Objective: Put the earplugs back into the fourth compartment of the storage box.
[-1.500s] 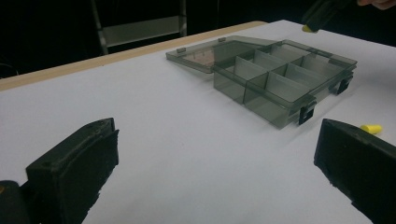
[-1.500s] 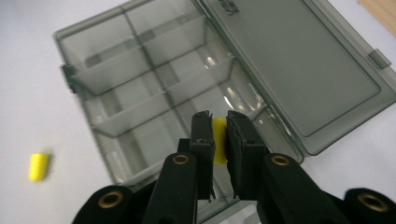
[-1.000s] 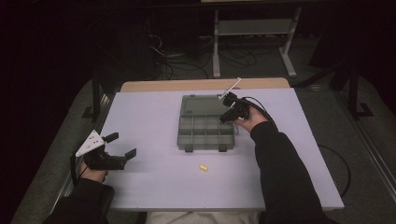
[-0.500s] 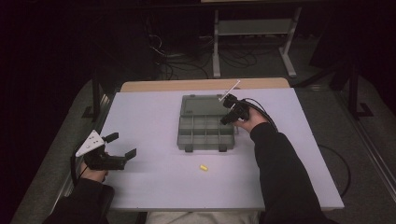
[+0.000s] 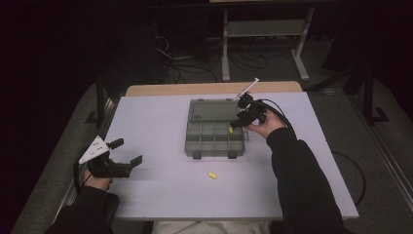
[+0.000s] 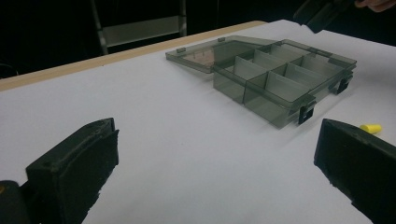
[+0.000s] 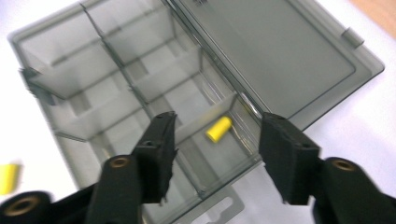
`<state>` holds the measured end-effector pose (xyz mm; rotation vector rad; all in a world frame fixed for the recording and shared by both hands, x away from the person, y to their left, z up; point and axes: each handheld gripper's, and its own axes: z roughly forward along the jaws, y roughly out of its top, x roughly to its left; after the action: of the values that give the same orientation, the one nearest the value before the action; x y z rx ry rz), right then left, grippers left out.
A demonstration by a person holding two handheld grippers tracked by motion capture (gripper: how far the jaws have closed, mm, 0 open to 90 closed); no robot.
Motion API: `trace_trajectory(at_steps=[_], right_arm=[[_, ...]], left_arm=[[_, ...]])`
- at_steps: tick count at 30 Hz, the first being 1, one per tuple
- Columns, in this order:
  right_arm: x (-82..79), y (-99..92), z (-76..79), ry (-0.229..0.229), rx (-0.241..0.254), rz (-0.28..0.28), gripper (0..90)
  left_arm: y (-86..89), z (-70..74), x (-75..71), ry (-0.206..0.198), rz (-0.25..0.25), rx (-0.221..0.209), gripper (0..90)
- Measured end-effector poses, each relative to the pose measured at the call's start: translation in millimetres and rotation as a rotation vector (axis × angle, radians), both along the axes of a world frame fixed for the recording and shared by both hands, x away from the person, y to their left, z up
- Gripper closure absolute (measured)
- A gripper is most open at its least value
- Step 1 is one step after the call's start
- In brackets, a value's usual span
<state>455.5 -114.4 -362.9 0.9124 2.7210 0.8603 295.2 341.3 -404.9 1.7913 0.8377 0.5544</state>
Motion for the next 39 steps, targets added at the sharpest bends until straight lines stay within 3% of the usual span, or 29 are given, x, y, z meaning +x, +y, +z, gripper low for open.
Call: trace_trajectory(at_steps=[7,21,30,39], right_arm=[[-17.9,7.2,18.6,-0.048,0.016,0.033,26.2],[-34.2,16.5,28.0,-0.073,0.017,0.06,1.7],[-50.7,28.7,33.9,-0.091,0.029,0.109,0.0],[-67.7,46.8,28.0,-0.082,0.03,0.184,0.0]], left_arm=[[-0.1,0.2,-0.2,-0.002,0.001,0.0,0.0],[-0.1,0.1,-0.3,-0.002,0.002,-0.001,0.0],[-0.2,0.2,-0.3,-0.003,0.002,-0.002,0.0],[-0.2,0.2,-0.3,-0.003,0.002,-0.002,0.0]])
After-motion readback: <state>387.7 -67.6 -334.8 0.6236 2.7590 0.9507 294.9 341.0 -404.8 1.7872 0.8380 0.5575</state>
